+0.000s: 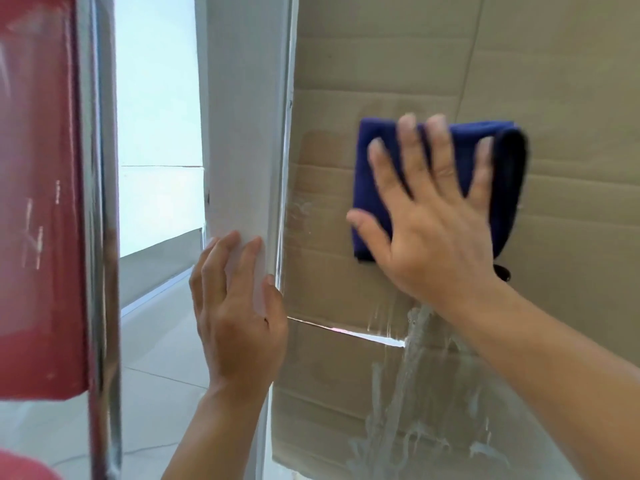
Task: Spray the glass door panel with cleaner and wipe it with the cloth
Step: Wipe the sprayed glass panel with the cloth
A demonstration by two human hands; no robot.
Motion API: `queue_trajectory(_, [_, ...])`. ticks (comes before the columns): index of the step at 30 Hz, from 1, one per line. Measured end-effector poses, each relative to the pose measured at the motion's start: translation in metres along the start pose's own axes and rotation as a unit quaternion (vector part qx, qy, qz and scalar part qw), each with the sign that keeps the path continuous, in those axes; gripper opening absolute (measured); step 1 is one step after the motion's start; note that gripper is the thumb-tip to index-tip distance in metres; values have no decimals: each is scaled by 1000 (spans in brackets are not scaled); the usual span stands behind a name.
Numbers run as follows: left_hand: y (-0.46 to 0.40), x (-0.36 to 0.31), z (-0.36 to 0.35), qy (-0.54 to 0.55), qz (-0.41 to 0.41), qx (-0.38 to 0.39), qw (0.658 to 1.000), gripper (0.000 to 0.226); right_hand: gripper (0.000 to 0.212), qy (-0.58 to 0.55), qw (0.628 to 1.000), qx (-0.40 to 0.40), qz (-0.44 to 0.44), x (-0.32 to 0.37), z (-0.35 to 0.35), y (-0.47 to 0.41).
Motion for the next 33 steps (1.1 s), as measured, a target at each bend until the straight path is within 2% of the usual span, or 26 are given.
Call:
queue_trajectory(2, [1,0,-1,2,5,-2,1000,41,71,2,995,-1,-97,2,5,-19])
queue_trajectory(4, [3,0,0,4,3,-3,1000,41,70,-5,995,10,-102,18,5,-27])
queue_trajectory(7, [5,2,0,3,-4,-1,1000,41,69,-32,999,32,29,47,-3,-13])
queue_trajectory(10, [5,1,0,-3,-13,2,1000,41,71,-42,984,65,161,63,-13,25])
queue_trajectory(12, [6,1,0,-3,-10,3,1000,42,73,-39,976,74,200,56,-15,45])
queue_trajectory(14, [6,-1,0,2,-3,-2,1000,43,74,-41,988,43,139,34,-10,48])
queue_trajectory(16, [6,-2,0,7,7,-4,1000,44,76,-23,1000,13,-12,5,-3,38])
queue_trajectory(18, [6,-5,0,10,9,-6,1000,44,77,-11,989,-3,-149,-11,3,26])
queue_trajectory(20, [8,-8,0,12,6,-2,1000,45,75,-12,985,0,-171,-3,5,17])
queue_trajectory(23, [9,-9,-1,11,1,4,1000,45,72,-41,999,17,-11,31,-2,17])
queue_trajectory(25, [9,-10,0,6,-1,7,1000,44,71,-49,992,46,111,45,-7,25])
queue_trajectory(27, [8,-11,1,6,-3,7,1000,44,72,-43,982,63,171,40,-9,29])
queue_trajectory(28, [8,-10,2,7,-4,5,1000,44,72,-39,982,59,173,34,-7,27])
queue_trajectory(30, [6,-8,1,10,-4,-2,1000,42,74,-27,993,33,111,15,-2,11])
queue_trajectory(33, [6,-8,0,11,2,-11,1000,41,76,-8,998,-7,-68,-4,9,-31])
Point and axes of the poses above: each hand's wrist, its own y-axis away from the middle knuckle, its own z-axis out of the back of the hand, x = y × z, the point moved 4 cm from there along -y, towards the middle knuckle, and after that the axes turned 3 degrees about -z, right-handed, at the moved point
